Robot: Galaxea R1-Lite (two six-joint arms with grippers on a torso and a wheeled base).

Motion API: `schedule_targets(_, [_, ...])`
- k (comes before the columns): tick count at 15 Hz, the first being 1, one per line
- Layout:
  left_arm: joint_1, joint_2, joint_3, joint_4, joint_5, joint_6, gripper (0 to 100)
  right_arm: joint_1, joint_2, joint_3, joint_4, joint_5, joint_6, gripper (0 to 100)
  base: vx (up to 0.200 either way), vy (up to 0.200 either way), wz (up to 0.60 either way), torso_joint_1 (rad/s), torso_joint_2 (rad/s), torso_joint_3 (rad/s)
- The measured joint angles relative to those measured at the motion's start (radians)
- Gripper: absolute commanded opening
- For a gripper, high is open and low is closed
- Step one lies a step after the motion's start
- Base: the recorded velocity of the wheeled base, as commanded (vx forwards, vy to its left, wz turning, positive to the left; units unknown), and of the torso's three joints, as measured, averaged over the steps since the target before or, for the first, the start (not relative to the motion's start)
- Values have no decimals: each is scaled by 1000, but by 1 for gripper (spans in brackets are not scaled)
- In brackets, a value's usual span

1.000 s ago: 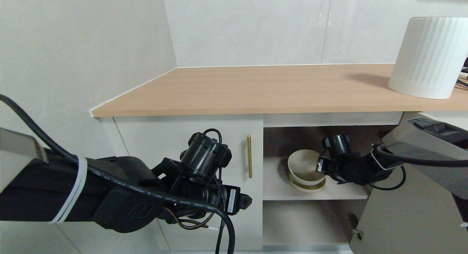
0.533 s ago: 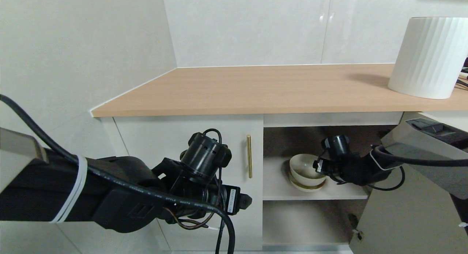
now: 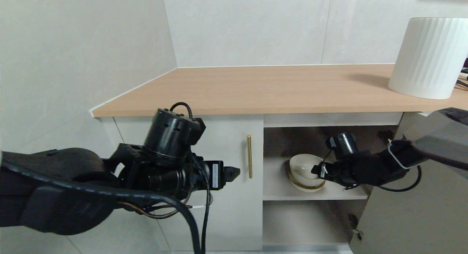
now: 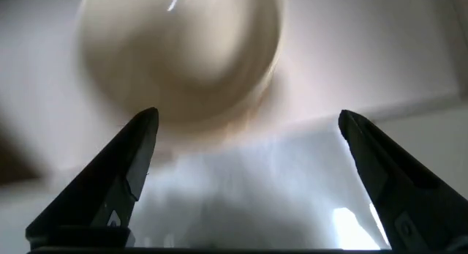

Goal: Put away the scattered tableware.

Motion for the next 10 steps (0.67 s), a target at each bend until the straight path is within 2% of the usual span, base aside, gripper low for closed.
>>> schedule_targets(2, [23,-95,22,46,-1,29,100,24,-108,64,55,30,-3,100,0,0,0,0,0,0])
schedule_targets(4, [37,-214,66,121,-1,43,100,59,-252,163,88,50,-9,100,0,0,0,0,0,0])
schedule_targets(7, [73,-379,171,190,-2,52,100,106,-460,356,110,89,-38,100,0,0,0,0,0,0])
schedule_targets(10, [110,-443,214,191,-14,53,100,133,-612,457,124,108,-56,100,0,0,0,0,0,0])
